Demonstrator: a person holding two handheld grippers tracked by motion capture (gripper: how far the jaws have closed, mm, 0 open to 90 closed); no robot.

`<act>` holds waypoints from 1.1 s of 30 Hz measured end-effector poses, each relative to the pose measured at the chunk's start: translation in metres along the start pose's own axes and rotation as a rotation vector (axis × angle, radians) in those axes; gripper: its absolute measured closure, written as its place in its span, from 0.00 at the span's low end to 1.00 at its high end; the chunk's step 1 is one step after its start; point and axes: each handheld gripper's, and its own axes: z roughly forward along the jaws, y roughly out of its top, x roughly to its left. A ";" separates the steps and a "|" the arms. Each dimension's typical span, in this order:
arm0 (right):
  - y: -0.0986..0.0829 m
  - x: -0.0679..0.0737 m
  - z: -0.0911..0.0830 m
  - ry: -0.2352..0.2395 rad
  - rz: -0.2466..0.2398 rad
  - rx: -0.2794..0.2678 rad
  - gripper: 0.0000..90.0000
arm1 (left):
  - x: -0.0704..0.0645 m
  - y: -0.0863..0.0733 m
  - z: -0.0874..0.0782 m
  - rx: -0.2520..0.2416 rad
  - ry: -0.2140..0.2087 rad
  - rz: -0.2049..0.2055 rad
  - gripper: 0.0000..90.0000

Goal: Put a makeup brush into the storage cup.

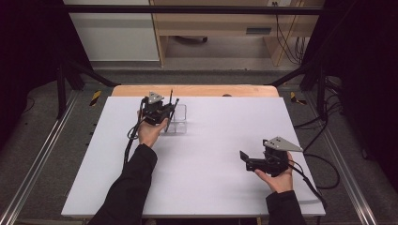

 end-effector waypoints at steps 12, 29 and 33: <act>0.000 0.002 0.001 0.002 -0.001 0.002 0.03 | 0.000 -0.008 0.000 0.003 0.006 0.011 0.92; 0.001 0.003 0.002 0.007 -0.002 -0.005 0.03 | -0.002 -0.009 -0.029 -0.018 -0.023 -0.002 0.74; 0.002 0.004 0.003 0.009 -0.004 -0.006 0.03 | -0.004 -0.011 -0.041 -0.031 -0.032 0.000 0.69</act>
